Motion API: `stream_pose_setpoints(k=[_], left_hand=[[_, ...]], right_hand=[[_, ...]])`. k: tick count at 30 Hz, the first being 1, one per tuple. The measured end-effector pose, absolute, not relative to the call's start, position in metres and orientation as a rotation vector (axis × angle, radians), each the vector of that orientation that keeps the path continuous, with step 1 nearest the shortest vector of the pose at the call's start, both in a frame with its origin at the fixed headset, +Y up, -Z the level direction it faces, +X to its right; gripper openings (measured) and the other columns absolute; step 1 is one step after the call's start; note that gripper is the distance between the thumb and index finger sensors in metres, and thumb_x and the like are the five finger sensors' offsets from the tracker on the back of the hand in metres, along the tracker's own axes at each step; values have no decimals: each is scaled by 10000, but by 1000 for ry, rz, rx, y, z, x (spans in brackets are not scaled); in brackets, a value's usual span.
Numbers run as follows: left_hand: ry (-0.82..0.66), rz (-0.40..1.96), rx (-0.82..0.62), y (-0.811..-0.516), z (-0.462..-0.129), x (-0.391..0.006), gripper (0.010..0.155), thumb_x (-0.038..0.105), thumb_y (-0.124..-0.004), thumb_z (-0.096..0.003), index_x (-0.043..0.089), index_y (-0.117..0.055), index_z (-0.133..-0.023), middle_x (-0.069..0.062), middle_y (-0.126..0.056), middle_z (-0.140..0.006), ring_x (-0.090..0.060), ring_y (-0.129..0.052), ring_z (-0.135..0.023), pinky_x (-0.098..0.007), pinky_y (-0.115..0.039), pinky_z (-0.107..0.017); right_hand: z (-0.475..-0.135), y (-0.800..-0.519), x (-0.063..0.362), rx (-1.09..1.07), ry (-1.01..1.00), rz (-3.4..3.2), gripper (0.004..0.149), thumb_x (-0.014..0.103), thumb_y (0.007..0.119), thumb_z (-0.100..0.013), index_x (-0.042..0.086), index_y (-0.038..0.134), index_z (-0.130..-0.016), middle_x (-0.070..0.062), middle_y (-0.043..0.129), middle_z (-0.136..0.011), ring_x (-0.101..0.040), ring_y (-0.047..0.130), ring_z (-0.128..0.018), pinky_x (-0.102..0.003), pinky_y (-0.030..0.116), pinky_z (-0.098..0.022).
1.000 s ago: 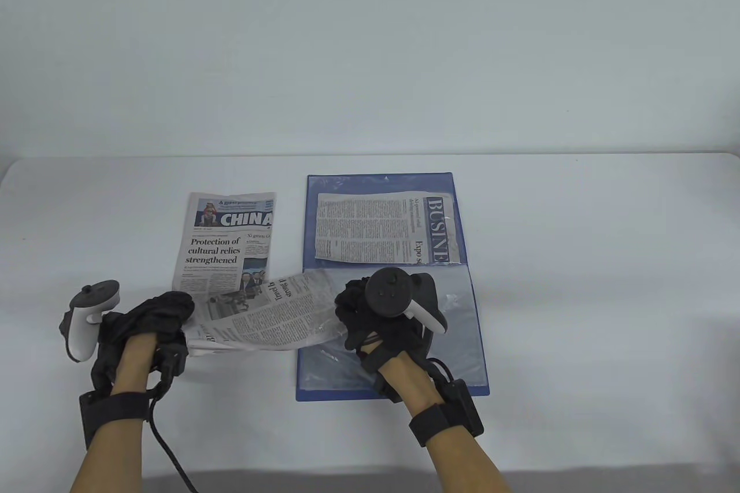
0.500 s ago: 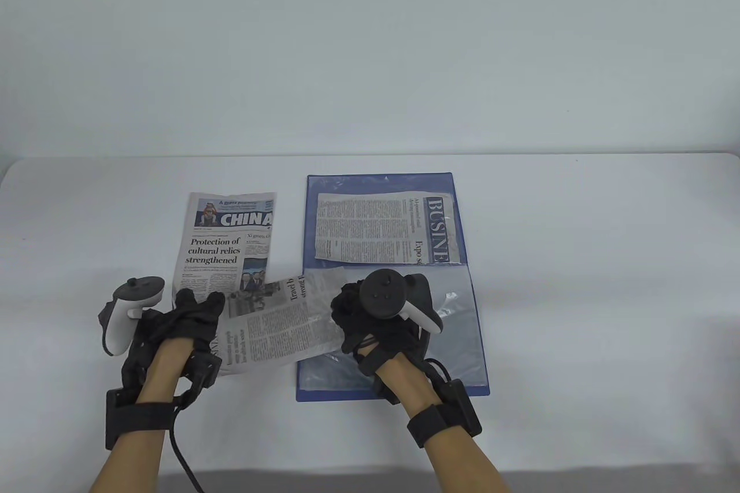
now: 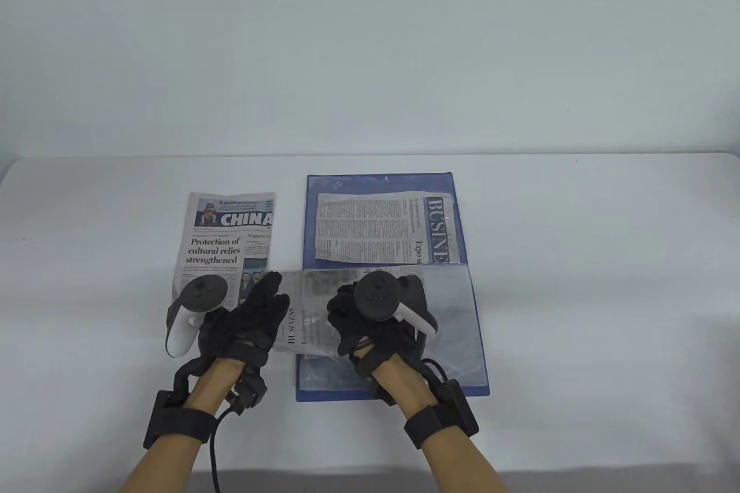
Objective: Insert newspapers into folder
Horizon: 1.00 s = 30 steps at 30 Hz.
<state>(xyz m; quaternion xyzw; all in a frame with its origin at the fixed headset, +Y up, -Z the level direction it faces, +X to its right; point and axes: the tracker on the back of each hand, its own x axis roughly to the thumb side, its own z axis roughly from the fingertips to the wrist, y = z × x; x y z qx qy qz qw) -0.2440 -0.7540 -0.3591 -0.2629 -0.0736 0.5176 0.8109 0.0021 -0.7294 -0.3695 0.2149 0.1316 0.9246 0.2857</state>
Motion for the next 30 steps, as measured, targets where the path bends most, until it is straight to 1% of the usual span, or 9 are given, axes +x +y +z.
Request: stream_pose_setpoints(k=[8, 13, 15, 17, 19, 22, 24, 27, 30], left_hand=[[-297, 1119, -593, -755, -358, -221, 669, 462, -514, -620, 331, -216, -1204, -67, -219, -1266, -379, -340, -1213, -565, -325, -924], [-147, 978, -535, -745, -354, -236, 670, 410, -530, -629, 266, -217, -1204, -132, -239, -1243, -457, -349, -1162, -634, -360, -862], [-102, 845, -661, -741, -353, -238, 620, 348, -544, -635, 249, -302, -1197, -132, -226, -1239, -458, -349, -1155, -637, -376, -855], [-142, 746, -820, -739, -351, -235, 587, 255, -556, -629, 269, -383, -1190, -133, -221, -1236, -453, -337, -1157, -640, -368, -853], [-182, 716, -877, -739, -347, -226, 615, 248, -603, -635, 273, -341, -1192, -141, -185, -1229, -458, -301, -1151, -646, -344, -848], [-159, 623, -805, -738, -345, -214, 635, 363, -701, -644, 269, -368, -1177, -124, -248, -1225, -438, -360, -1146, -627, -377, -854], [-104, 563, -694, -736, -342, -209, 611, 444, -734, -635, 270, -441, -1141, -79, -370, -1215, -396, -482, -1133, -593, -455, -857], [-55, 577, -564, -741, -339, -205, 507, 445, -728, -637, 285, -570, -1091, -22, -564, -1171, -332, -668, -1080, -537, -566, -851], [-51, 668, -573, -740, -341, -207, 423, 398, -707, -649, 288, -635, -1051, 3, -656, -1124, -302, -753, -1029, -512, -622, -830]], right_hand=[[-370, -729, 2, 574, 338, 2468, 367, 292, 759, -595, 119, 719, -916, -214, 537, -1061, -477, 467, -988, -775, 250, -606], [-370, -726, 7, 564, 306, 2443, 366, 293, 758, -596, 120, 717, -916, -214, 538, -1060, -476, 466, -988, -774, 250, -608], [-371, -726, 9, 554, 294, 2435, 368, 293, 758, -596, 117, 716, -917, -211, 538, -1061, -474, 469, -988, -774, 252, -608], [-371, -726, 10, 549, 287, 2431, 367, 294, 758, -596, 119, 716, -917, -211, 540, -1060, -473, 469, -988, -773, 254, -609], [-372, -727, 9, 549, 292, 2437, 368, 294, 757, -596, 116, 716, -916, -210, 544, -1058, -474, 472, -987, -773, 256, -610], [-373, -729, 9, 549, 295, 2453, 368, 293, 757, -596, 115, 716, -916, -209, 549, -1056, -472, 478, -986, -772, 260, -612], [-372, -730, 9, 543, 284, 2451, 369, 292, 757, -596, 113, 716, -915, -209, 554, -1054, -470, 486, -985, -770, 267, -614], [-371, -729, 10, 542, 246, 2442, 367, 290, 759, -596, 108, 718, -912, -199, 578, -1045, -459, 511, -980, -763, 286, -623], [-371, -729, 10, 543, 255, 2453, 368, 291, 758, -595, 111, 717, -913, -199, 577, -1045, -459, 511, -980, -763, 287, -623]])
